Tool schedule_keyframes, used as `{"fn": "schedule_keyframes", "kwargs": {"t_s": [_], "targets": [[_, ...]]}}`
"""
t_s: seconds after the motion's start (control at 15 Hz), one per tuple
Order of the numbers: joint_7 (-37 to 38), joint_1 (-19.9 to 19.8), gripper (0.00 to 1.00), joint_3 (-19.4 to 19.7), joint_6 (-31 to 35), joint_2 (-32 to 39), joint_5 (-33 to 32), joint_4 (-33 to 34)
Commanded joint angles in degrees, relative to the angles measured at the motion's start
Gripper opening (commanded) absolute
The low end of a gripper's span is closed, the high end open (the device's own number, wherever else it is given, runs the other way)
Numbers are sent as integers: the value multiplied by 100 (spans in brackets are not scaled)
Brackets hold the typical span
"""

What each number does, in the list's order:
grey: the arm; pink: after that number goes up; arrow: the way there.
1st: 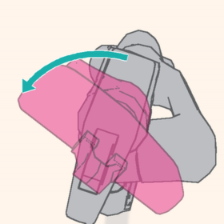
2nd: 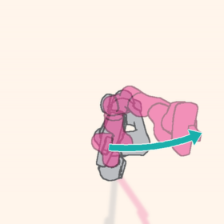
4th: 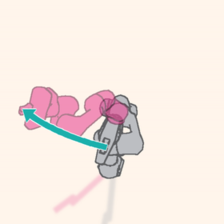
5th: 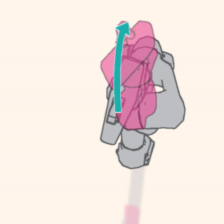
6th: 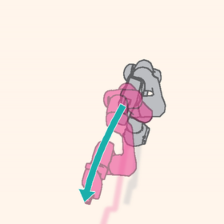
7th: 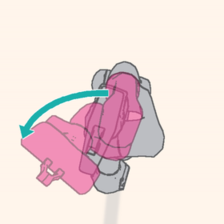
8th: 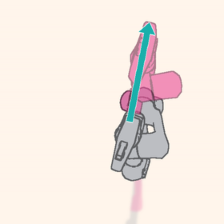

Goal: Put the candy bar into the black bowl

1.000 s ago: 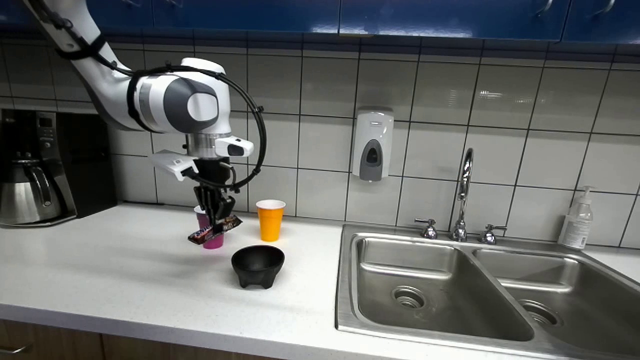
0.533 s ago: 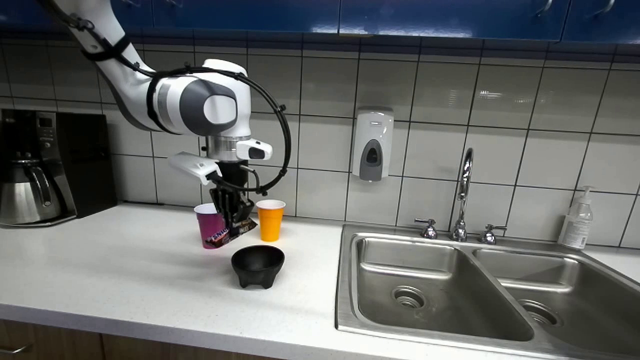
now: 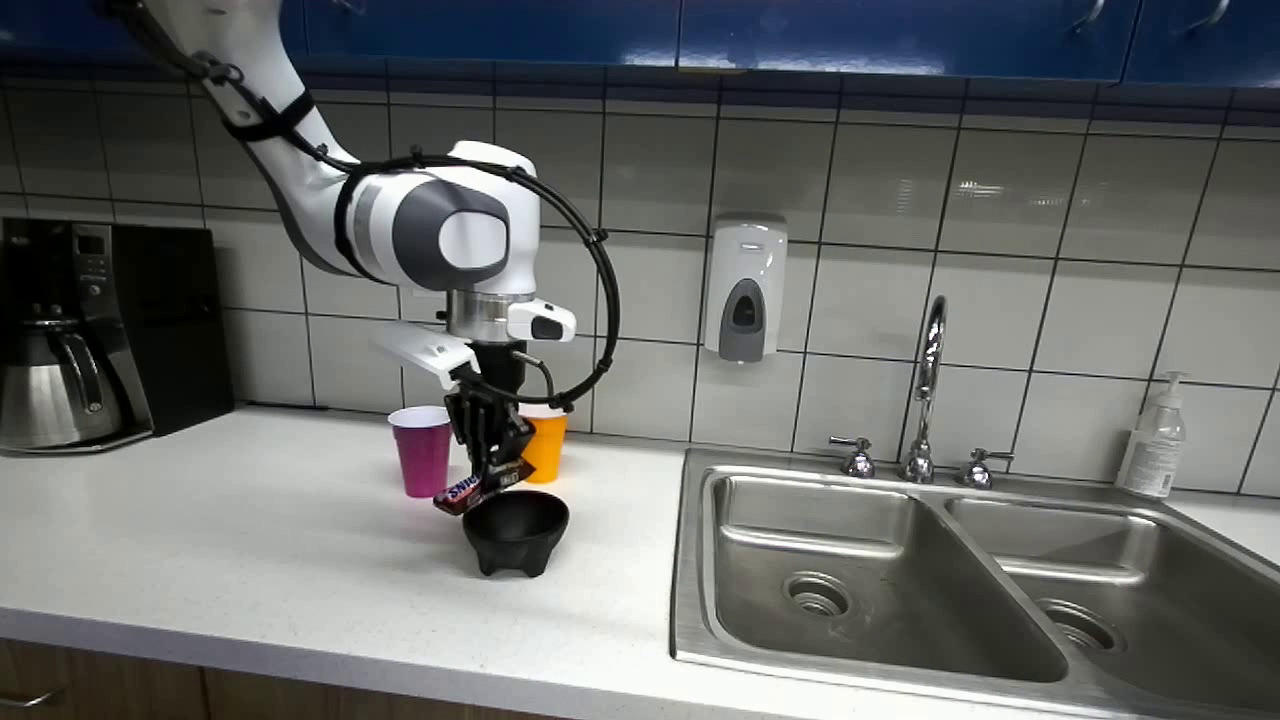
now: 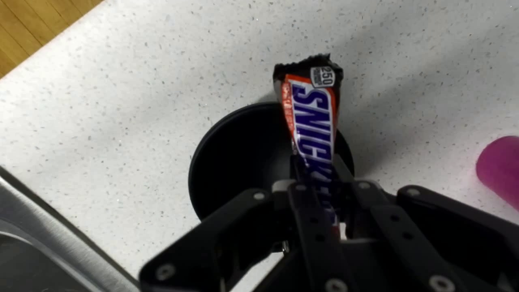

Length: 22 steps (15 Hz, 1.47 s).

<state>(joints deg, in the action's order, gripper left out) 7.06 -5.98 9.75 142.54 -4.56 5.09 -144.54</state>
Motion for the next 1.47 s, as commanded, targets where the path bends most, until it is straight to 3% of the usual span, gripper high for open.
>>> {"fn": "schedule_keyframes", "kwargs": {"t_s": [0.0, 0.33, 0.4, 0.47, 0.6, 1.0, 1.13, 1.4], "targets": [[-270, -118, 4, 3, -304, 332, 190, 333], [-287, -170, 4, -3, -442, 613, 214, 512], [-263, -176, 19, -6, -461, 645, 219, 538], [-264, -181, 44, -8, -495, 667, 203, 564], [-245, -186, 48, -11, -517, 694, 184, 599], [-236, -188, 93, -12, -535, 592, 172, 580], [-232, -177, 100, -20, -496, 445, 132, 471], [-231, -148, 100, -44, -503, 69, 32, 249]]}}
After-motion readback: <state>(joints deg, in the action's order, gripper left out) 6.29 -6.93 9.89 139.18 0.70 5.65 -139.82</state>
